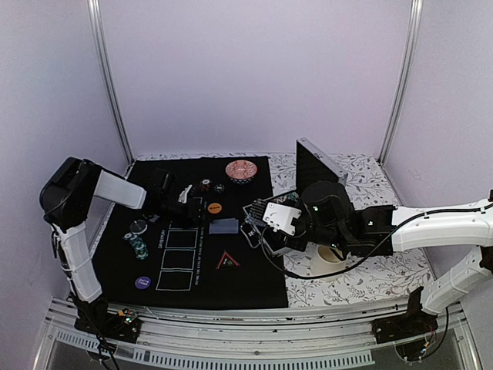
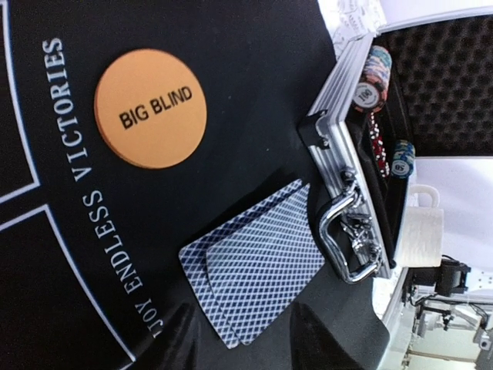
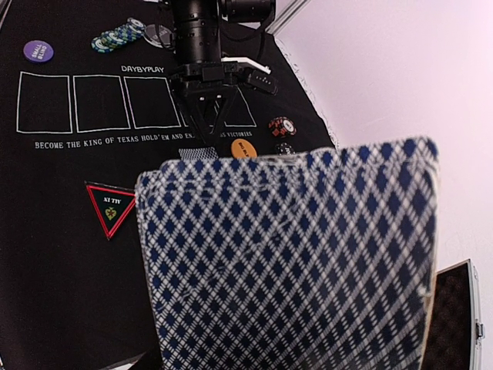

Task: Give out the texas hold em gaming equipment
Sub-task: Distribute the poker card in the big blind area.

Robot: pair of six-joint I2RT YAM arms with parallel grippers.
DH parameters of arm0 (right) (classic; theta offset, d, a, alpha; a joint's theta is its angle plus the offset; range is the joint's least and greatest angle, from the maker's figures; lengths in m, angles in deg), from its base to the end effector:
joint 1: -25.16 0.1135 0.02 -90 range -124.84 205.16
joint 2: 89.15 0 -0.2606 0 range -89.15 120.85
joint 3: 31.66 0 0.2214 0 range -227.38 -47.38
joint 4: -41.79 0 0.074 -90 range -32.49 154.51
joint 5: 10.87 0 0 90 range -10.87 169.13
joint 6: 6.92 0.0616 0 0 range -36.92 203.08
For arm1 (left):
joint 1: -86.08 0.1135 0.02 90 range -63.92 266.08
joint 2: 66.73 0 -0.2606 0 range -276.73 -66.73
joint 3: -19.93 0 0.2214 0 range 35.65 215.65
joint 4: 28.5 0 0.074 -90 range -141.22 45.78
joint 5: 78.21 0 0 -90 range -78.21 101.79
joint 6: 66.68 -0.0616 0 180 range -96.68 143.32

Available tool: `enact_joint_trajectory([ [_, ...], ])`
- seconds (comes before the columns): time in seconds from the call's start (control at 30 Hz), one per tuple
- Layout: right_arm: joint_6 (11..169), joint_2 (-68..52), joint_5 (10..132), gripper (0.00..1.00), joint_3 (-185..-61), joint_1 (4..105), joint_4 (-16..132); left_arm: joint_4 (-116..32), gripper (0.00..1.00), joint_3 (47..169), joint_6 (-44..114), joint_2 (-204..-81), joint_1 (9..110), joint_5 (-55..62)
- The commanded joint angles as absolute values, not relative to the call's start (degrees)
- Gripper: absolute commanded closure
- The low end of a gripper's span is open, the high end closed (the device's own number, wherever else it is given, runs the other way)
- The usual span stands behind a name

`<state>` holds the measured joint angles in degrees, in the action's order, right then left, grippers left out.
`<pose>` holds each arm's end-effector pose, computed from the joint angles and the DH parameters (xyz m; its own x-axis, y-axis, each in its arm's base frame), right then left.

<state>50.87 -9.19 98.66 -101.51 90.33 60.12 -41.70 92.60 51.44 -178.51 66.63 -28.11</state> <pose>0.1483 0.2715 0.2684 0.2209 -0.7189 -0.6591 -0.7259 0.3302 -0.6034 0.3288 -0.1580 0.1199 -0.9528 -0.0470 -0.3000 0.1998 0.6470 -0.7358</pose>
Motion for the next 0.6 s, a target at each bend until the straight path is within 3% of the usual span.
enact_joint_trajectory([
  [0.0,51.3,-10.0,98.3,0.55,-102.6,90.1,60.0,-44.8,0.53,93.1,50.1,-171.0,66.7,-22.5],
  [0.17,51.2,-9.7,98.1,0.55,-103.2,90.1,60.0,-45.5,0.31,92.1,48.1,-160.3,62.2,-17.7],
  [0.27,51.1,-9.3,97.8,0.55,-103.6,90.2,59.9,-45.1,0.03,92.3,43.7,-153.7,57.1,-17.3],
  [0.57,50.6,-8.3,97.3,0.56,-104.4,90.7,59.1,-42.1,0.02,91.8,36.7,-143.7,44.8,-27.7],
])
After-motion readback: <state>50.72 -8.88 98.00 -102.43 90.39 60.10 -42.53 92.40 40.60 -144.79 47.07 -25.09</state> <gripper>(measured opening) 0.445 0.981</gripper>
